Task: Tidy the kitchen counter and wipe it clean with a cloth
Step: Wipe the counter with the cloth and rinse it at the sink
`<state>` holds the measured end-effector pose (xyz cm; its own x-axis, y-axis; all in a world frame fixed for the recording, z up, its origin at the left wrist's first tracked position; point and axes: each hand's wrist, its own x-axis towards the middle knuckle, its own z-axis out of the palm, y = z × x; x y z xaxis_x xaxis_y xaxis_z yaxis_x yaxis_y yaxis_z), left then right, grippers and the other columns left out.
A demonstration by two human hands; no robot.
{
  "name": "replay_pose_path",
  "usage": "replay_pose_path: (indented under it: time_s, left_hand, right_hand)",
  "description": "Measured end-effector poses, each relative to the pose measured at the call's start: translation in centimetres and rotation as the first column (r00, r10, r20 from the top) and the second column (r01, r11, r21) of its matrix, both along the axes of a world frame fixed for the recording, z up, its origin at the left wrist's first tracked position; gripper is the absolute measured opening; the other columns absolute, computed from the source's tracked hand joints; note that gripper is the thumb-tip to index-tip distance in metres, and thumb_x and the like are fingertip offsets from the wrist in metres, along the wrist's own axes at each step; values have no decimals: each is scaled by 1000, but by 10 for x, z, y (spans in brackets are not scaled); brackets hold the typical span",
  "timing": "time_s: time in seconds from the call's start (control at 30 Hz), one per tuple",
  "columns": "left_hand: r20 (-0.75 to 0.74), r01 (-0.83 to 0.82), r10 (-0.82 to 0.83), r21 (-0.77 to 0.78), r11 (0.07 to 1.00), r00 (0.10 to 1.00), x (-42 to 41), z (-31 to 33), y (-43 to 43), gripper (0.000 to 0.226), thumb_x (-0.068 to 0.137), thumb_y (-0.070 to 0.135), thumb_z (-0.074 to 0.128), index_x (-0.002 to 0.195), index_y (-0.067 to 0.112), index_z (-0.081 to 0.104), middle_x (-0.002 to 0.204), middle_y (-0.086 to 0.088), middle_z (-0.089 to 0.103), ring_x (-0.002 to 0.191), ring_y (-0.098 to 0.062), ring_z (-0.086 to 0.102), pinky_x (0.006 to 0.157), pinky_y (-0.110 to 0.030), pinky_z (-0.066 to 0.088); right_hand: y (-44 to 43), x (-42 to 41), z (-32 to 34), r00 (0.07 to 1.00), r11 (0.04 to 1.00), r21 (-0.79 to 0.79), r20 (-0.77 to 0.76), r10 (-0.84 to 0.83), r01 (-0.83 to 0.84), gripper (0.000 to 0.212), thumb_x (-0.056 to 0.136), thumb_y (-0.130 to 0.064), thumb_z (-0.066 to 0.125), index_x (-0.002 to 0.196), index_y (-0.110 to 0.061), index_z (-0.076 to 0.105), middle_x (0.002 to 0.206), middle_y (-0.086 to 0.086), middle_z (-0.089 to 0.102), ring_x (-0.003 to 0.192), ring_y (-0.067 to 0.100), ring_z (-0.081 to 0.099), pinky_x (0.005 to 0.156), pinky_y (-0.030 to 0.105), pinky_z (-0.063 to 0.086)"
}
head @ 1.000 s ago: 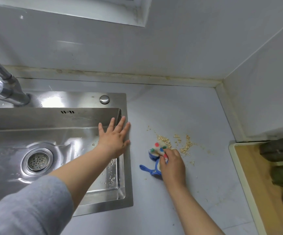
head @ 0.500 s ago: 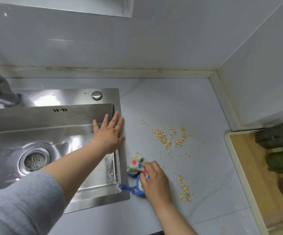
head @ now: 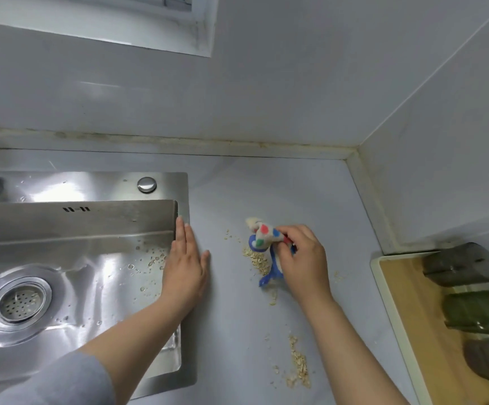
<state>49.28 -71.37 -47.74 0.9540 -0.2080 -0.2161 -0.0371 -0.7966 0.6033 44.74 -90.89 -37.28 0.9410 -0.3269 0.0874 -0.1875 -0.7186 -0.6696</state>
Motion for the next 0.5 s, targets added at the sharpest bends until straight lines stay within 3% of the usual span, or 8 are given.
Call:
replay_pose_path:
  time_s: [0.1,0.33,0.5]
  left_hand:
    - [72,-34,36,-29,999,997,-4,-4,-2,66,100,29,38,152,2,9,160,-5,-10,141,-30,27,107,-40,37]
    - [134,-97,100,-34,995,986,-6,-7,-4,60,99,28,36,152,7,16,161,2,-6,128,-33,46,89,-36,45]
    - [144,-93,93,-6,996,985,-5,-9,-3,64,95,35,27,152,8,17,161,4,-6,126,-31,48,79,-36,48]
  right_hand:
    - [-2,43,-4,993,992,-64,-42,110,-113,22,84,-4,56,94,-19,70,93,-8,59,84,6,54,70,23,43]
    - [26,109,-45,905,892,-171,-162,394,-419,25,83,-5,55,99,-16,71,100,2,67,96,26,54,80,36,45]
    - [23,78,-63,893,891,-120,-174,416,-438,28,80,-1,56,100,-12,72,101,5,69,93,27,57,84,30,40]
